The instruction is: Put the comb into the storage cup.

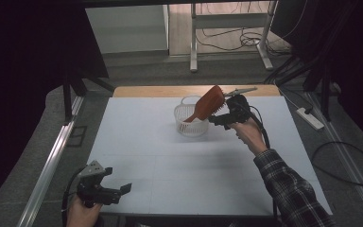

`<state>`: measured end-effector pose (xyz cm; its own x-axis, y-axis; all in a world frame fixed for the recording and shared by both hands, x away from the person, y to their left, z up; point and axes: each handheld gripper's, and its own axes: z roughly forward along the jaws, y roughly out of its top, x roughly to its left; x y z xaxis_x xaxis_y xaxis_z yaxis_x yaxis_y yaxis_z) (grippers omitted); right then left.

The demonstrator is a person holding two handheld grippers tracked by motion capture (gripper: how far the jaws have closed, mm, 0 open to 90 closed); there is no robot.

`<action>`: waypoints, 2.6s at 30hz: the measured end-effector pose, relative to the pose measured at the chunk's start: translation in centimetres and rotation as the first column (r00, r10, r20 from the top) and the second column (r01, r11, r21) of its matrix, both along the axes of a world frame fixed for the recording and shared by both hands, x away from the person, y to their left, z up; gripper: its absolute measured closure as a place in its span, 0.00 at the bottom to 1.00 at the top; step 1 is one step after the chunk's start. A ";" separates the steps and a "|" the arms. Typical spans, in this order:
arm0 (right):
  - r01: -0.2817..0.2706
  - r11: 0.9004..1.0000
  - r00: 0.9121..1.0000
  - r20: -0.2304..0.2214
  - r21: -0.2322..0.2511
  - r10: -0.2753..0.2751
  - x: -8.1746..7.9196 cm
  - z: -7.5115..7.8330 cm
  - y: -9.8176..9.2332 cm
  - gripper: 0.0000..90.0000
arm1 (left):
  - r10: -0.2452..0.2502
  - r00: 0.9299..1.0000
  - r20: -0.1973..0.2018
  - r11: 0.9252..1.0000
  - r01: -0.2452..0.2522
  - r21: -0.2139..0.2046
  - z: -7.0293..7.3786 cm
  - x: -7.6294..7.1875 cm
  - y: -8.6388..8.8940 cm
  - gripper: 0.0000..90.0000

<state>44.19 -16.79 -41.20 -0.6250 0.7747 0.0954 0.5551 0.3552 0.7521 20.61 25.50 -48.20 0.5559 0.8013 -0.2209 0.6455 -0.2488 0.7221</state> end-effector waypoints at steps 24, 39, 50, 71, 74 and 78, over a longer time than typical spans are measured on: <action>-0.040 0.999 0.999 0.025 -0.013 0.040 -2.4 -0.1 -1.5 0.00 | -0.002 1.000 -0.003 1.000 0.002 0.000 0.0 0.0 0.0 0.00; -0.064 0.998 0.998 0.026 0.011 0.063 -3.5 -1.0 -2.4 0.00 | -0.003 1.000 -0.005 1.000 0.003 -0.004 0.0 0.1 0.0 0.00; -0.069 0.997 0.996 0.053 -0.018 0.070 -4.3 -2.0 -2.3 0.00 | -0.002 1.000 -0.005 1.000 0.002 -0.005 0.0 0.1 0.0 0.00; -0.069 0.997 0.997 0.030 -0.022 0.069 -5.8 -2.6 -3.2 0.00 | -0.003 1.000 -0.003 1.000 0.003 -0.004 0.0 0.1 0.0 0.00; -0.069 0.997 0.997 0.025 -0.022 0.070 -6.1 -2.5 -3.3 0.00 | -0.003 1.000 -0.003 1.000 0.003 -0.004 0.0 0.1 0.0 0.00; -0.068 0.997 0.997 0.025 -0.022 0.069 -6.4 -2.5 -3.5 0.00 | -0.004 1.000 -0.004 1.000 0.004 -0.005 0.0 0.1 0.0 0.00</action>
